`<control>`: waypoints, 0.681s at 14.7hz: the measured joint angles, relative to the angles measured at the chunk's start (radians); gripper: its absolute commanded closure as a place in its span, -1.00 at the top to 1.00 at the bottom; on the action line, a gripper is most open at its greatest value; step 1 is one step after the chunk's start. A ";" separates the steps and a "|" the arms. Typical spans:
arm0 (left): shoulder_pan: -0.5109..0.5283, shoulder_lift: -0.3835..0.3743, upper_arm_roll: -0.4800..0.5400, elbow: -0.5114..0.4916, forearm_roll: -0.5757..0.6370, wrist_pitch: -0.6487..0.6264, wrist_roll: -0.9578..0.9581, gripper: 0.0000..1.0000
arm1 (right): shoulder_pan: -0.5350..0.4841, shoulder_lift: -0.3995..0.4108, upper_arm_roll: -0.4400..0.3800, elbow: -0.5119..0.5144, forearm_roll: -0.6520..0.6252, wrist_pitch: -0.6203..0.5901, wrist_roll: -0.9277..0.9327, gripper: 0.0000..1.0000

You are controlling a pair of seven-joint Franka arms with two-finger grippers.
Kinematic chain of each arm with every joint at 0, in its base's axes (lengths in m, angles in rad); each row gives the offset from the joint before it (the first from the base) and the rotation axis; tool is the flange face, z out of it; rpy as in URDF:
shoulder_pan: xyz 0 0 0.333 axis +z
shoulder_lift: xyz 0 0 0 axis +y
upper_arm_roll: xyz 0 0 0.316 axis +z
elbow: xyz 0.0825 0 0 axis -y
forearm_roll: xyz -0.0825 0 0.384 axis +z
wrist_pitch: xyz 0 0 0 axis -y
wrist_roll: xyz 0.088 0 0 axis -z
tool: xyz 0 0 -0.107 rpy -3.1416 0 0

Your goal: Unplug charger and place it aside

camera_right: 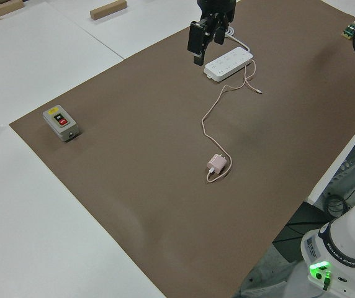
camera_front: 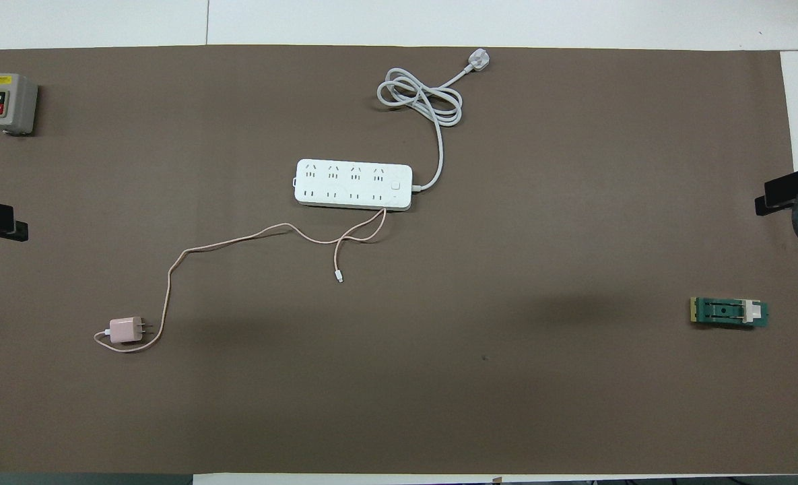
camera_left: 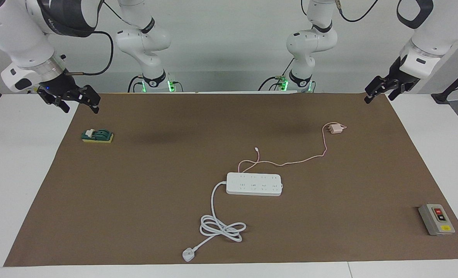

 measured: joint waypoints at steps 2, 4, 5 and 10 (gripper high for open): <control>-0.004 0.023 -0.002 0.021 0.001 0.000 0.000 1.00 | 0.010 0.001 0.002 0.000 0.000 0.016 0.018 1.00; -0.028 0.029 -0.003 0.026 0.001 0.001 0.000 1.00 | 0.018 0.001 0.002 0.000 0.000 0.015 0.022 1.00; -0.042 0.029 -0.004 0.026 0.001 0.004 0.000 1.00 | 0.019 0.001 0.005 0.000 0.000 0.015 0.022 1.00; -0.066 0.029 -0.006 0.026 0.001 0.011 0.000 1.00 | 0.019 0.002 0.023 0.000 0.000 0.015 0.022 1.00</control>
